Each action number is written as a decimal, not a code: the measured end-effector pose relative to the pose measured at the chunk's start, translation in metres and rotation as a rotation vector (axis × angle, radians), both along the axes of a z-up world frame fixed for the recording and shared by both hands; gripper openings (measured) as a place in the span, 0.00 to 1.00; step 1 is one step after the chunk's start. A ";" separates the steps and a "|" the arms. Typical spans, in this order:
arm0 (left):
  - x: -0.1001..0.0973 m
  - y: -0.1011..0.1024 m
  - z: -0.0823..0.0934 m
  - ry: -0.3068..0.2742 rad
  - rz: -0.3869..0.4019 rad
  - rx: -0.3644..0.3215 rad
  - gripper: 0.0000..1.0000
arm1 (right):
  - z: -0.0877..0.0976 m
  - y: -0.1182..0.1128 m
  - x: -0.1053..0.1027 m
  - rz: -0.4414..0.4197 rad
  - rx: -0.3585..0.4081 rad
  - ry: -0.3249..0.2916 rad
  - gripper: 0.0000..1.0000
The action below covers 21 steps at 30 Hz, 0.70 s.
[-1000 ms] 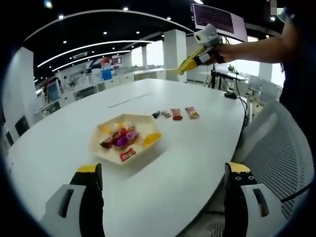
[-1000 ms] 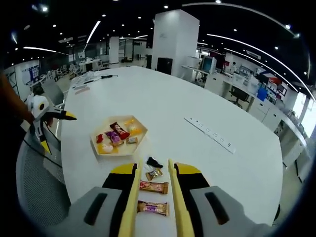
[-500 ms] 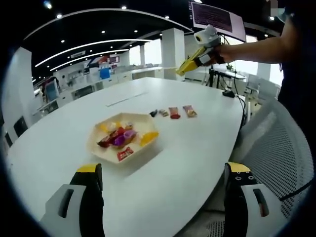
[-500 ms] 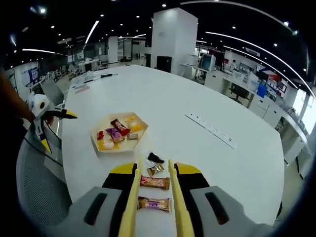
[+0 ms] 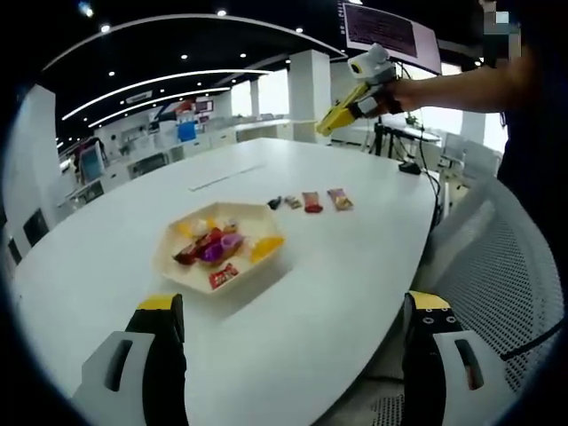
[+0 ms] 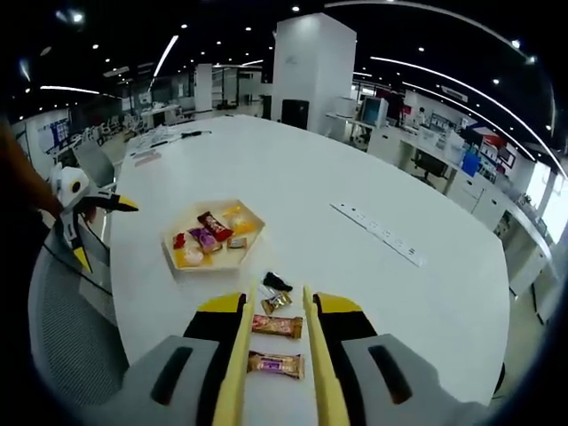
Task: Place the target food into the container with the food tongs after gripping and lifting it, then release it inside without dropping or visibly crushing the food.
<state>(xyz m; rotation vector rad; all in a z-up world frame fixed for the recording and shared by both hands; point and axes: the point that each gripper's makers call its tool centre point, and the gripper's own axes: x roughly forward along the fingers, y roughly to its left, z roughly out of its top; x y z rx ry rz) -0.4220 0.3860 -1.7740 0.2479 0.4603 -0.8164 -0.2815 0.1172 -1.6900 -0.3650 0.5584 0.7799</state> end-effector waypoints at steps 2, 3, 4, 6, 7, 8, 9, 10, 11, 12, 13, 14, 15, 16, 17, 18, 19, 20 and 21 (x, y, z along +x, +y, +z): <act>0.000 0.000 0.001 -0.002 0.002 -0.004 1.00 | 0.000 -0.001 0.000 0.002 -0.002 0.000 0.29; 0.001 0.000 0.001 -0.004 0.003 -0.006 1.00 | 0.000 -0.001 0.000 0.002 -0.004 -0.001 0.29; 0.001 0.000 0.001 -0.006 0.004 -0.007 1.00 | -0.001 -0.001 -0.001 0.003 -0.005 0.000 0.29; 0.001 0.001 0.002 -0.010 0.006 -0.010 1.00 | -0.002 -0.002 -0.002 0.001 -0.003 0.002 0.29; 0.001 0.001 0.002 -0.010 0.006 -0.011 1.00 | -0.002 -0.003 -0.002 0.000 -0.004 0.003 0.29; 0.002 0.001 0.002 -0.007 0.008 -0.011 1.00 | -0.003 -0.003 -0.003 0.002 -0.005 0.004 0.29; 0.001 0.001 0.001 -0.003 0.008 -0.009 1.00 | -0.003 -0.003 -0.004 0.002 -0.005 0.004 0.29; 0.001 0.000 0.001 -0.002 0.005 -0.008 1.00 | -0.003 -0.005 -0.004 0.000 -0.007 0.004 0.29; 0.000 -0.001 0.001 -0.004 0.000 -0.009 1.00 | -0.003 -0.005 -0.005 -0.002 -0.007 0.004 0.29; 0.000 -0.001 0.001 -0.004 -0.004 -0.008 1.00 | -0.004 -0.007 -0.005 -0.010 -0.003 0.007 0.29; -0.001 -0.002 0.000 0.000 -0.009 -0.002 1.00 | -0.004 -0.007 -0.005 -0.011 -0.002 0.007 0.29; -0.001 -0.002 -0.001 0.001 -0.009 0.001 1.00 | -0.005 -0.008 -0.005 -0.013 -0.002 0.007 0.29; -0.001 -0.002 -0.001 0.000 -0.009 0.001 1.00 | -0.006 -0.008 -0.006 -0.013 -0.003 0.008 0.29; -0.001 -0.001 -0.001 0.000 -0.008 0.001 1.00 | -0.007 -0.009 -0.006 -0.014 -0.003 0.009 0.29; -0.001 -0.001 -0.001 0.005 -0.005 0.000 1.00 | -0.007 -0.009 -0.006 -0.015 -0.003 0.011 0.29; -0.001 -0.001 -0.001 0.007 -0.005 -0.001 1.00 | -0.008 -0.010 -0.006 -0.016 -0.003 0.011 0.29; -0.001 -0.001 -0.001 0.008 -0.006 -0.002 1.00 | -0.007 -0.011 -0.006 -0.019 -0.001 0.012 0.29; -0.001 -0.001 -0.002 0.008 -0.009 -0.001 1.00 | -0.007 -0.011 -0.006 -0.020 -0.001 0.011 0.29; -0.002 -0.002 -0.002 0.009 -0.013 0.001 1.00 | -0.007 -0.012 -0.006 -0.021 0.000 0.010 0.29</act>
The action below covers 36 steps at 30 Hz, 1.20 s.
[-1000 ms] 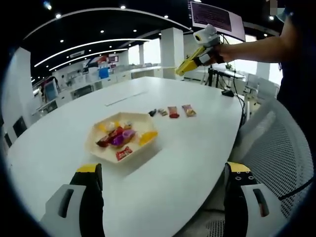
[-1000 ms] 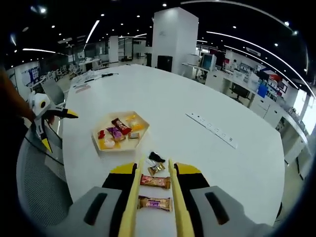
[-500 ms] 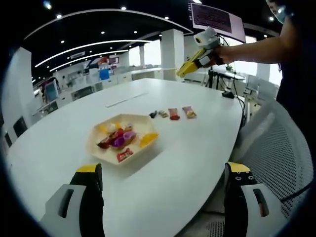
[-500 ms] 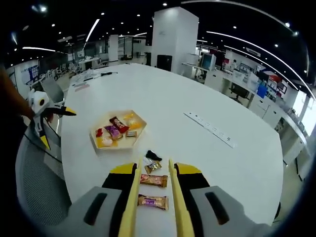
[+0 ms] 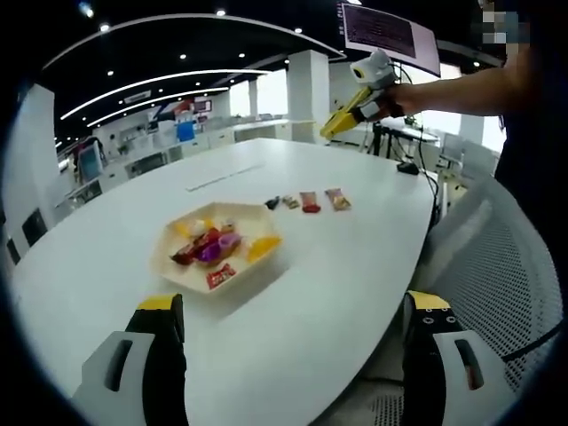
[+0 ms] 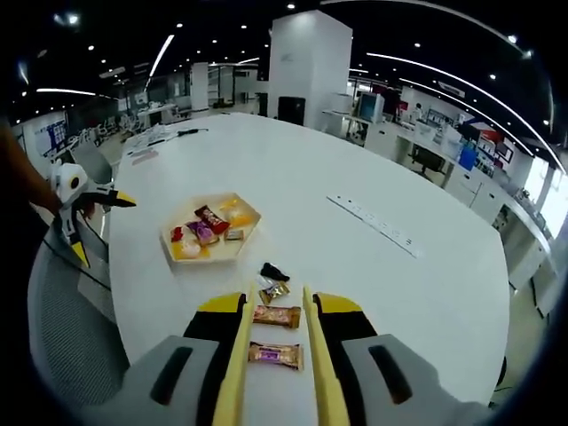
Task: Place the target food into the container with the food tongs after gripping and lifting it, then release it inside without dropping or visibly crushing the food.
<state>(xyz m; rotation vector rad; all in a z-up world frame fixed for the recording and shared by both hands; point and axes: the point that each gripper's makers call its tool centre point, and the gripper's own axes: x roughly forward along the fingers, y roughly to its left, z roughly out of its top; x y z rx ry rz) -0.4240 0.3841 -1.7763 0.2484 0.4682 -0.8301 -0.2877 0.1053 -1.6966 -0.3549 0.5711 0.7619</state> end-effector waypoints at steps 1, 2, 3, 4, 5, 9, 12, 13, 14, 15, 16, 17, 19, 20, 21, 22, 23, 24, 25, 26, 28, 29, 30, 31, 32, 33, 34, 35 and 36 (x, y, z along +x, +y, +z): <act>-0.001 -0.001 0.000 -0.001 -0.004 0.004 1.00 | 0.000 -0.001 0.000 -0.003 0.001 -0.001 0.29; -0.001 -0.001 0.000 -0.002 -0.005 0.005 1.00 | 0.001 -0.001 0.000 -0.004 0.002 -0.002 0.29; 0.000 -0.001 0.000 -0.003 -0.004 0.003 1.00 | 0.001 -0.002 0.000 -0.007 0.002 -0.004 0.29; 0.000 0.000 0.000 -0.004 -0.002 0.001 1.00 | 0.001 -0.003 0.000 -0.010 0.004 -0.003 0.29; 0.000 0.000 0.001 -0.004 0.002 -0.001 1.00 | 0.000 -0.003 -0.001 -0.011 0.002 0.000 0.29; 0.001 0.000 0.001 -0.004 0.001 -0.001 1.00 | 0.000 -0.004 -0.002 -0.007 -0.003 0.003 0.29; 0.001 0.000 0.001 -0.004 0.002 0.001 1.00 | -0.002 -0.004 -0.001 -0.003 -0.011 0.008 0.29; 0.001 0.001 0.000 -0.002 0.003 0.001 1.00 | -0.003 -0.004 0.000 -0.003 -0.011 0.008 0.29; 0.001 0.001 0.001 -0.004 0.002 0.001 1.00 | -0.003 -0.004 0.000 -0.004 -0.008 0.008 0.29; 0.001 0.001 0.000 -0.003 0.001 0.002 1.00 | -0.004 -0.004 0.000 -0.005 -0.006 0.007 0.29; 0.000 0.000 -0.001 0.001 -0.003 0.005 1.00 | -0.004 -0.004 0.000 -0.006 -0.003 0.007 0.29; -0.001 0.000 -0.001 0.001 -0.006 0.010 1.00 | -0.005 -0.004 0.000 -0.005 0.000 0.007 0.29; -0.002 -0.001 -0.002 0.003 -0.009 0.015 1.00 | -0.006 -0.004 0.001 -0.002 -0.001 0.007 0.29; -0.002 -0.001 -0.002 0.004 -0.009 0.016 1.00 | -0.006 -0.004 0.001 -0.002 0.002 0.008 0.29; -0.001 -0.001 -0.002 0.005 -0.007 0.013 1.00 | -0.006 -0.004 0.001 -0.001 0.006 0.009 0.29; -0.001 0.000 -0.002 0.004 -0.006 0.011 1.00 | -0.006 -0.003 0.002 0.000 0.005 0.007 0.29; -0.001 0.000 -0.001 0.002 -0.004 0.008 1.00 | -0.006 -0.004 0.002 0.000 0.001 0.006 0.29; 0.000 0.000 -0.001 0.002 -0.003 0.006 1.00 | -0.007 -0.004 0.003 0.001 0.000 0.005 0.29; 0.000 0.000 0.000 0.001 -0.003 0.005 1.00 | -0.007 -0.004 0.004 0.002 0.001 0.005 0.29; 0.000 0.000 0.000 -0.001 0.000 0.002 1.00 | -0.009 -0.005 0.005 0.004 -0.004 0.008 0.29; 0.001 0.001 0.001 -0.003 0.006 -0.003 1.00 | -0.010 -0.005 0.005 0.006 -0.009 0.011 0.29; 0.002 0.001 0.002 -0.004 0.007 -0.006 1.00 | -0.011 -0.005 0.005 0.008 -0.011 0.011 0.29; 0.002 0.001 0.002 -0.004 0.010 -0.007 1.00 | -0.012 -0.005 0.005 0.011 -0.013 0.012 0.29; 0.002 0.001 0.002 -0.004 0.011 -0.008 1.00 | -0.013 -0.006 0.005 0.012 -0.017 0.012 0.29; 0.002 0.001 0.002 -0.002 0.012 -0.011 1.00 | -0.014 -0.006 0.005 0.014 -0.020 0.013 0.29; 0.002 0.001 0.002 -0.002 0.012 -0.011 1.00 | -0.015 -0.007 0.005 0.014 -0.022 0.015 0.29; 0.002 0.001 0.002 -0.002 0.012 -0.012 1.00 | -0.019 -0.008 0.004 0.016 -0.027 0.020 0.29; 0.002 0.001 0.002 -0.001 0.011 -0.011 1.00 | -0.021 -0.008 0.005 0.015 -0.029 0.021 0.29; 0.002 0.001 0.002 -0.001 0.009 -0.009 1.00 | -0.024 -0.009 0.006 0.014 -0.026 0.026 0.29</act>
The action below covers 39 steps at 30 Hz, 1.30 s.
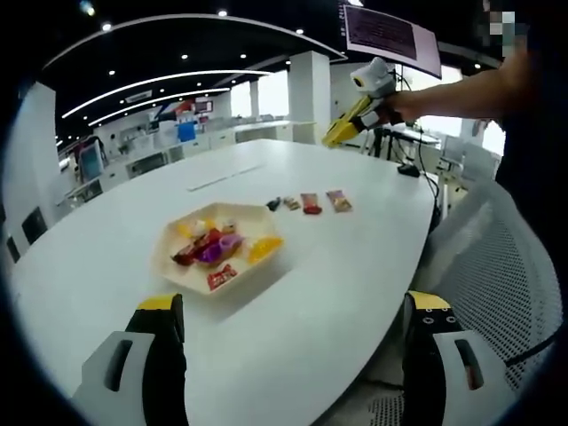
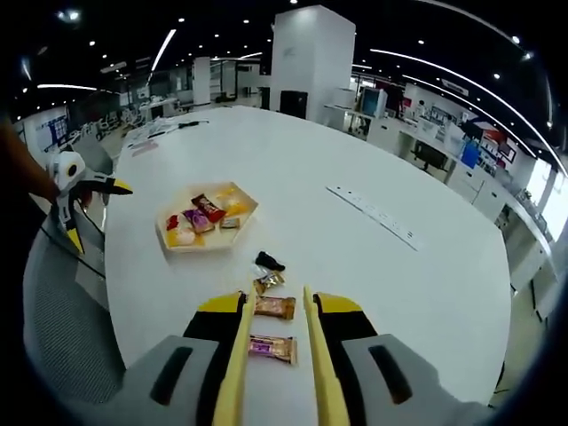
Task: Place the target food into the container with the food tongs after gripping and lifting it, then release it inside without dropping or visibly crushing the food.
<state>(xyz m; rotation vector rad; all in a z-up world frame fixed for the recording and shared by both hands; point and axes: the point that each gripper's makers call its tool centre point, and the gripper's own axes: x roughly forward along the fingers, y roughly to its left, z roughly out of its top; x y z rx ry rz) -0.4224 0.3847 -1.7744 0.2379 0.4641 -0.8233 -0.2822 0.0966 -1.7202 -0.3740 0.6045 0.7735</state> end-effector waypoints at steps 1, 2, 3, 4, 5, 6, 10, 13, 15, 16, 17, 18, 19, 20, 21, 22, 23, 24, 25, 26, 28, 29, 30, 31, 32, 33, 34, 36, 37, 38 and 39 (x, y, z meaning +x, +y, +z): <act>0.000 0.000 0.000 -0.001 -0.001 -0.001 1.00 | -0.002 0.001 0.000 -0.001 0.004 0.003 0.29; 0.000 0.000 0.000 -0.002 -0.001 -0.001 1.00 | -0.003 0.003 0.000 0.000 0.005 0.003 0.29; 0.000 0.000 0.000 -0.001 0.000 -0.002 1.00 | -0.006 0.006 0.001 0.001 0.007 0.005 0.29; 0.000 0.000 0.000 -0.001 0.000 -0.002 1.00 | -0.007 0.007 0.001 0.001 0.009 0.007 0.29; 0.000 0.000 0.000 0.001 0.000 -0.003 1.00 | -0.010 0.010 0.002 0.001 0.011 0.012 0.29; 0.000 -0.001 0.000 0.002 0.000 -0.003 1.00 | -0.013 0.012 0.003 0.002 0.010 0.012 0.29; 0.000 -0.001 -0.001 0.007 -0.003 -0.002 1.00 | -0.022 0.020 0.008 0.004 0.013 0.024 0.29; -0.001 -0.002 -0.001 0.007 -0.005 -0.003 1.00 | -0.027 0.025 0.013 0.007 0.013 0.024 0.29; -0.001 -0.002 -0.001 0.008 -0.005 -0.004 1.00 | -0.031 0.029 0.017 0.014 0.004 0.022 0.29; -0.001 -0.002 -0.001 0.009 -0.004 -0.005 1.00 | -0.034 0.031 0.019 0.023 0.003 0.025 0.29; 0.000 -0.001 -0.001 0.009 -0.004 -0.006 1.00 | -0.035 0.033 0.021 0.028 0.001 0.024 0.29; 0.000 -0.001 -0.001 0.009 -0.003 -0.006 1.00 | -0.037 0.035 0.023 0.035 0.000 0.023 0.29; 0.000 -0.001 -0.001 0.009 -0.002 -0.006 1.00 | -0.040 0.039 0.025 0.048 0.004 0.027 0.29; 0.000 -0.002 -0.001 0.010 -0.002 -0.006 1.00 | -0.042 0.042 0.026 0.052 0.004 0.027 0.29; 0.000 -0.002 -0.001 0.011 -0.002 -0.007 1.00 | -0.046 0.046 0.028 0.064 -0.002 0.032 0.29; 0.000 -0.001 -0.001 0.010 -0.001 -0.007 1.00 | -0.050 0.048 0.030 0.073 -0.011 0.033 0.29; 0.000 -0.001 -0.001 0.011 0.000 -0.008 1.00 | -0.055 0.051 0.032 0.080 -0.015 0.037 0.29; 0.000 -0.001 -0.001 0.013 0.001 -0.009 1.00 | -0.058 0.053 0.035 0.085 -0.014 0.038 0.29; 0.001 -0.001 -0.001 0.012 0.003 -0.009 1.00 | -0.061 0.054 0.036 0.090 -0.014 0.040 0.29; 0.001 0.000 -0.001 0.013 0.005 -0.010 1.00 | -0.064 0.057 0.038 0.094 -0.016 0.042 0.29; 0.001 0.000 -0.001 0.017 0.007 -0.012 1.00 | -0.071 0.060 0.041 0.104 -0.026 0.045 0.29; 0.001 0.000 -0.002 0.018 0.006 -0.009 1.00 | -0.078 0.061 0.042 0.115 -0.044 0.049 0.29; 0.001 -0.001 -0.002 0.019 0.006 -0.009 1.00 | -0.083 0.062 0.044 0.122 -0.053 0.052 0.29; 0.001 -0.001 -0.002 0.020 0.005 -0.010 1.00 | -0.086 0.063 0.045 0.124 -0.059 0.050 0.29; 0.001 -0.001 -0.002 0.022 0.006 -0.010 1.00 | -0.088 0.064 0.047 0.127 -0.061 0.053 0.29; 0.001 -0.001 -0.002 0.022 0.007 -0.010 1.00 | -0.090 0.065 0.048 0.128 -0.060 0.054 0.29; 0.001 0.000 -0.003 0.025 0.010 -0.011 1.00 | -0.091 0.066 0.049 0.133 -0.059 0.055 0.29; 0.001 0.000 -0.003 0.027 0.010 -0.011 1.00 | -0.096 0.069 0.051 0.147 -0.075 0.052 0.29; 0.002 0.000 -0.002 0.025 0.011 -0.014 1.00 | -0.097 0.071 0.051 0.154 -0.079 0.057 0.29; 0.002 0.000 -0.002 0.024 0.012 -0.016 1.00 | -0.099 0.072 0.052 0.162 -0.084 0.061 0.29; 0.002 0.000 -0.002 0.027 0.017 -0.018 1.00 | -0.103 0.072 0.054 0.185 -0.116 0.057 0.29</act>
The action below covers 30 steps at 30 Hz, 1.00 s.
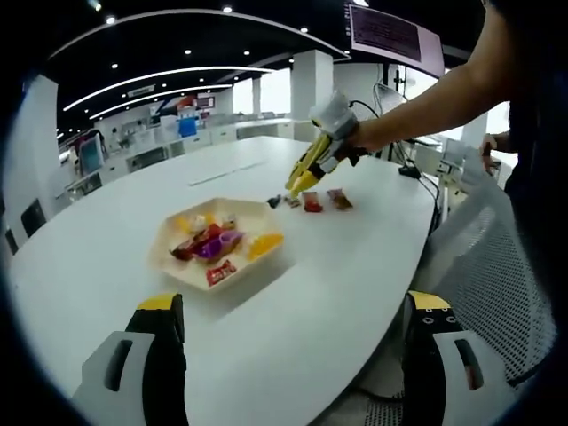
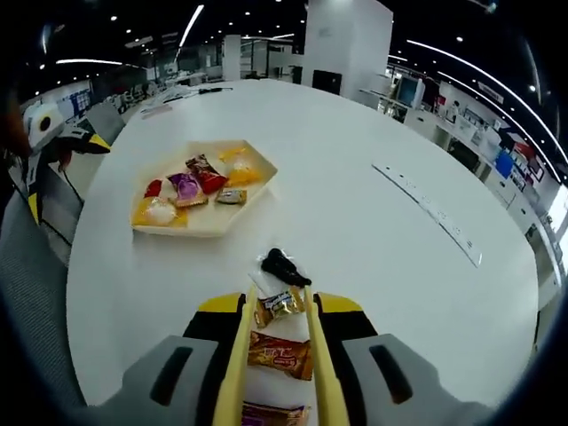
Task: Place the target food into the container with the food tongs after gripping and lifting it, then release it inside without dropping or visibly crushing the food.
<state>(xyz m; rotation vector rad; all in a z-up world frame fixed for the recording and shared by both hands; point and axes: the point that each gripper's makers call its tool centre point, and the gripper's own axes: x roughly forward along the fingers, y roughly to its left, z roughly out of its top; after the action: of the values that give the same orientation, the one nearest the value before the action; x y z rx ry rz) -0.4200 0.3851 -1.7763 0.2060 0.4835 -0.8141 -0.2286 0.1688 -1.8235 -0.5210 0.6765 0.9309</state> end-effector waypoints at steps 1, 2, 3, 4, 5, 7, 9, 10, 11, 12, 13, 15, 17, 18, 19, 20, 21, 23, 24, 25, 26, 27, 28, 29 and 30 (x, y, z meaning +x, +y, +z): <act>0.000 0.000 0.000 0.004 0.001 -0.001 1.00 | -0.002 -0.001 0.000 0.003 -0.013 0.001 0.29; 0.000 0.000 -0.001 0.005 -0.001 -0.001 1.00 | -0.005 -0.001 0.001 0.000 -0.015 0.006 0.29; 0.000 -0.001 -0.001 0.005 -0.003 0.001 1.00 | -0.005 0.000 0.002 0.002 -0.013 0.008 0.29; -0.001 -0.001 -0.001 0.006 -0.005 0.001 1.00 | -0.007 0.000 0.001 0.006 -0.017 0.012 0.29; -0.001 -0.001 -0.001 0.007 -0.005 0.000 1.00 | -0.008 0.000 0.001 0.013 -0.025 0.014 0.29; 0.000 0.000 -0.001 0.006 -0.002 0.000 1.00 | -0.013 -0.001 0.000 0.024 -0.053 0.016 0.29; 0.000 0.000 -0.002 0.010 0.000 -0.003 1.00 | -0.013 -0.001 0.000 0.020 -0.050 0.021 0.29; 0.000 0.000 -0.002 0.009 0.000 -0.002 1.00 | -0.015 -0.003 0.000 0.018 -0.069 0.017 0.29; 0.000 0.000 -0.002 0.009 -0.001 -0.002 1.00 | -0.013 -0.002 0.000 0.018 -0.057 0.012 0.28; 0.000 0.000 -0.002 0.009 -0.001 -0.001 1.00 | -0.014 -0.003 -0.002 0.000 -0.051 0.032 0.27; 0.000 0.000 -0.002 0.009 0.001 0.000 1.00 | -0.014 -0.004 -0.002 -0.004 -0.059 0.025 0.26; 0.000 0.000 -0.001 0.008 0.004 -0.003 1.00 | -0.014 -0.005 -0.003 -0.014 -0.064 0.023 0.23; 0.001 0.001 -0.002 0.008 0.006 -0.001 1.00 | -0.014 -0.005 -0.003 -0.026 -0.066 0.026 0.22; 0.001 0.001 -0.001 0.007 0.007 -0.002 1.00 | -0.014 -0.005 -0.004 -0.034 -0.068 0.032 0.21; 0.001 0.001 -0.001 0.007 0.007 -0.001 1.00 | -0.014 -0.005 -0.005 -0.034 -0.068 0.035 0.21; 0.001 0.001 -0.002 0.006 0.006 0.000 1.00 | -0.013 -0.005 -0.006 -0.035 -0.065 0.039 0.21; 0.001 0.001 -0.002 0.006 0.006 0.000 1.00 | -0.012 -0.006 -0.007 -0.035 -0.066 0.040 0.20; 0.000 0.001 -0.002 0.006 0.002 0.003 1.00 | -0.009 -0.007 -0.008 -0.046 -0.052 0.050 0.20; 0.000 0.000 -0.002 0.007 0.000 0.005 1.00 | -0.006 -0.007 -0.007 -0.051 -0.047 0.048 0.20; 0.000 0.000 -0.002 0.007 -0.002 0.005 1.00 | -0.004 -0.007 -0.007 -0.052 -0.042 0.051 0.20; 0.000 0.000 -0.002 0.007 -0.003 0.005 1.00 | -0.002 -0.007 -0.007 -0.052 -0.043 0.049 0.20; 0.000 0.000 -0.003 0.006 -0.003 0.006 1.00 | 0.001 -0.007 -0.007 -0.053 -0.044 0.050 0.20; 0.000 0.000 -0.003 0.006 -0.003 0.006 1.00 | 0.002 -0.008 -0.006 -0.054 -0.043 0.051 0.20; 0.000 0.000 -0.003 0.006 -0.003 0.006 1.00 | 0.004 -0.009 -0.005 -0.062 -0.041 0.054 0.20; 0.000 0.000 -0.002 0.005 -0.003 0.006 1.00 | 0.007 -0.010 -0.004 -0.068 -0.038 0.053 0.20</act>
<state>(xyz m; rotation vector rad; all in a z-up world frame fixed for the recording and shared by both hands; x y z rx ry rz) -0.4201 0.3853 -1.7787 0.2103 0.4910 -0.8160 -0.2323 0.1587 -1.8170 -0.5052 0.7571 0.8718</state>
